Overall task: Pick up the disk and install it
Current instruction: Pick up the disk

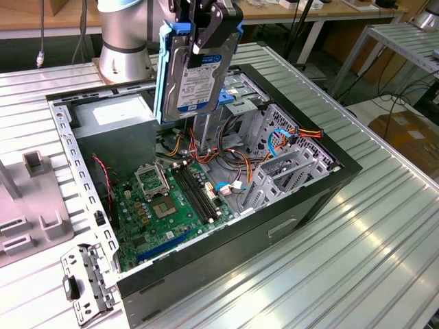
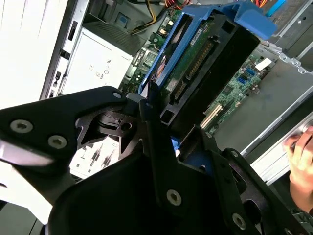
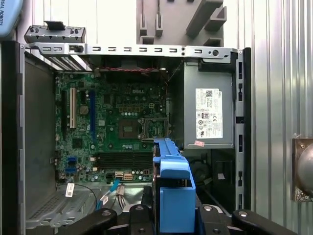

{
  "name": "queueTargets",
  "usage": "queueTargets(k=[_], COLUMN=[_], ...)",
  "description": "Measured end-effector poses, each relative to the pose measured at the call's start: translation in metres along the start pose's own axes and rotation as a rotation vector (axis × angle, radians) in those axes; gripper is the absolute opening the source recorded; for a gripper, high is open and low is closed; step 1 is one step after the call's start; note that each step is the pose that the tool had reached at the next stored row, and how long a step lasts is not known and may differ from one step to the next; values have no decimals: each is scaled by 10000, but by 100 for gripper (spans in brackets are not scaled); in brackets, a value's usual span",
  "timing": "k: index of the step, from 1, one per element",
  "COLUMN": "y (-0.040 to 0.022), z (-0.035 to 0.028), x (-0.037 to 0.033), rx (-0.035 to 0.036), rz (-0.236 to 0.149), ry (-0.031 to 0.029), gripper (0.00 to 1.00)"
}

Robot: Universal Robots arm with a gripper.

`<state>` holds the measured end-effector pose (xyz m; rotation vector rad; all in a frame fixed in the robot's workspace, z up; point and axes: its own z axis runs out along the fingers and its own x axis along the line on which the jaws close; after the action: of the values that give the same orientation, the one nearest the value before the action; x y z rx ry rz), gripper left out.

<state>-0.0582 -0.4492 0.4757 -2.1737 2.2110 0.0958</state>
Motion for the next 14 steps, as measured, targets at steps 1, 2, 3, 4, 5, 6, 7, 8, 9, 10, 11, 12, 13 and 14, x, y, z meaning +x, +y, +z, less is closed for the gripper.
queueTargets(k=[1,2,3,4,5,6,7,8,9,10,11,12,13,14], y=[-4,-7,-10,-14,-19,-22,-25,-30,-34,-38,-43,-47,-57,-64], z=[0,0,0,0,1,1,1,1,1,2,2,2,3,3], x=[3,6,9,12,16,19,22,27,30,33,36,38,42,44], rx=[0,0,0,0,0,0,0,0,0,0,0,-1,0,-1], rz=[0,0,0,0,0,0,0,0,0,0,0,0,0,0], ry=[0,0,0,0,0,0,0,0,0,0,0,0,0,0], gripper=[37,37,37,37,37,37,37,37,37,37,37,37,37,37])
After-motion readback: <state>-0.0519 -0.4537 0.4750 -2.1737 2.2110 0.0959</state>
